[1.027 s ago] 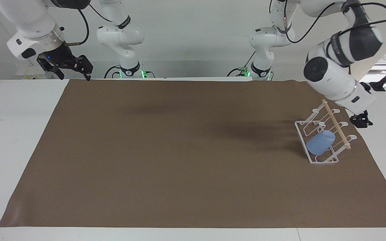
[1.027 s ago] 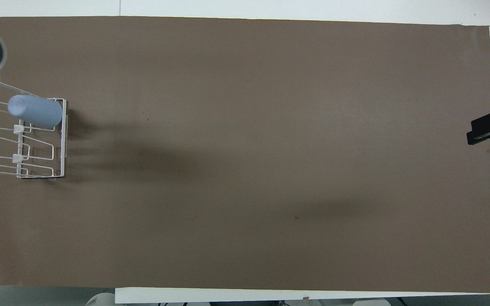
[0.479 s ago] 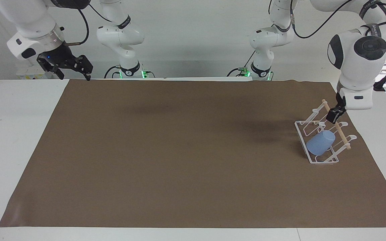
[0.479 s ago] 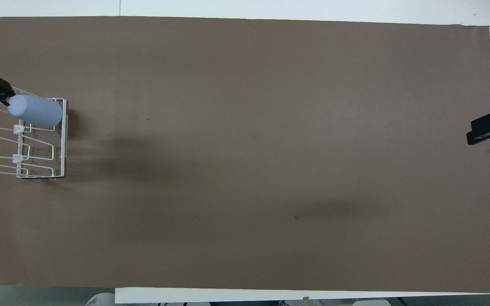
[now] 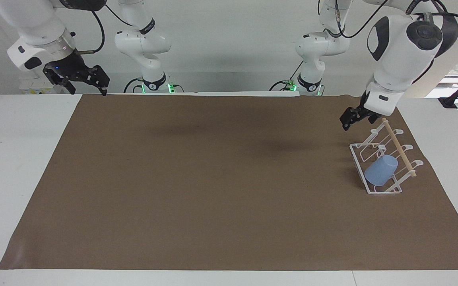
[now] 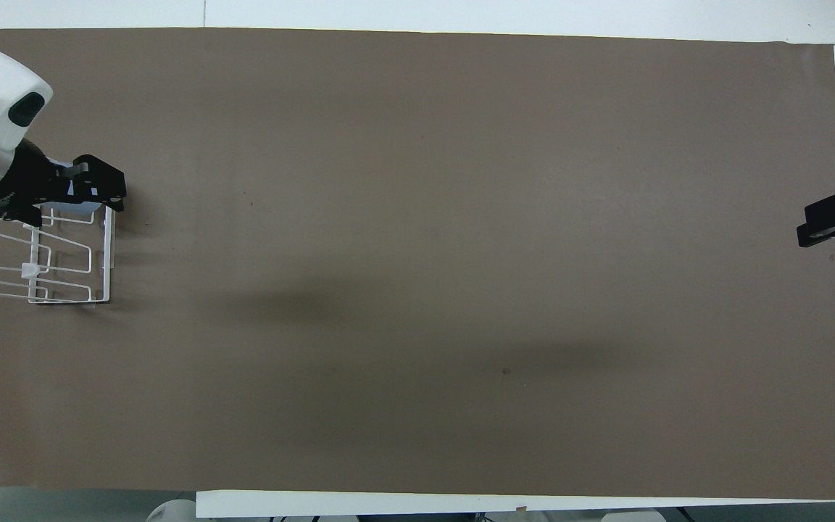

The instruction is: Hang cup on cup holder

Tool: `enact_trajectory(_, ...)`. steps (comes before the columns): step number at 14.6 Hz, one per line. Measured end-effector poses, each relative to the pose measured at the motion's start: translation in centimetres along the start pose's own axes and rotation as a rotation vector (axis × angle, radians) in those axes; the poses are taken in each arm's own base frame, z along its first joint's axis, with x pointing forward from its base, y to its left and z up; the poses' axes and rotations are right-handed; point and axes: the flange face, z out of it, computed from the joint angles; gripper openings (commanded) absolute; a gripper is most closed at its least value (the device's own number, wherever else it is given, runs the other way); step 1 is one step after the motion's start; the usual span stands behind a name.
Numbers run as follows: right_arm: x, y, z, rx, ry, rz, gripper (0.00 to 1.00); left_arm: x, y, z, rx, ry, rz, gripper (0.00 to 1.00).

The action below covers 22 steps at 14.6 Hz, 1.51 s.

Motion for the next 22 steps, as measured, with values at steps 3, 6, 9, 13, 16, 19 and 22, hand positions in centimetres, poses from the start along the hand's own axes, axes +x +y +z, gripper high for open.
enact_trajectory(3,0.0,0.0,0.0,0.000,0.000,0.000,0.99,0.2,0.7,-2.0,-0.017,0.011,0.112,1.00)
enact_trajectory(6,0.0,0.0,0.0,0.000,-0.001,0.001,0.99,1.2,-0.2,-1.4,-0.021,-0.002,0.132,1.00)
enact_trajectory(9,0.0,0.0,0.1,0.000,-0.002,0.001,0.99,1.7,-0.8,-1.1,-0.025,-0.008,0.131,1.00)
enact_trajectory(13,0.0,0.0,0.1,0.000,-0.004,0.001,0.99,1.9,-1.6,-1.5,-0.028,0.000,0.117,1.00)
enact_trajectory(16,0.0,0.0,0.2,0.000,-0.004,0.001,0.99,2.0,-2.2,-1.6,-0.029,-0.001,0.108,1.00)
enact_trajectory(19,0.0,0.0,0.2,0.000,-0.005,0.001,0.99,1.8,-3.5,-1.7,-0.025,-0.025,0.086,1.00)
enact_trajectory(22,0.0,0.0,0.2,0.000,-0.005,0.001,0.99,1.4,-5.1,-1.9,-0.021,-0.049,0.075,1.00)
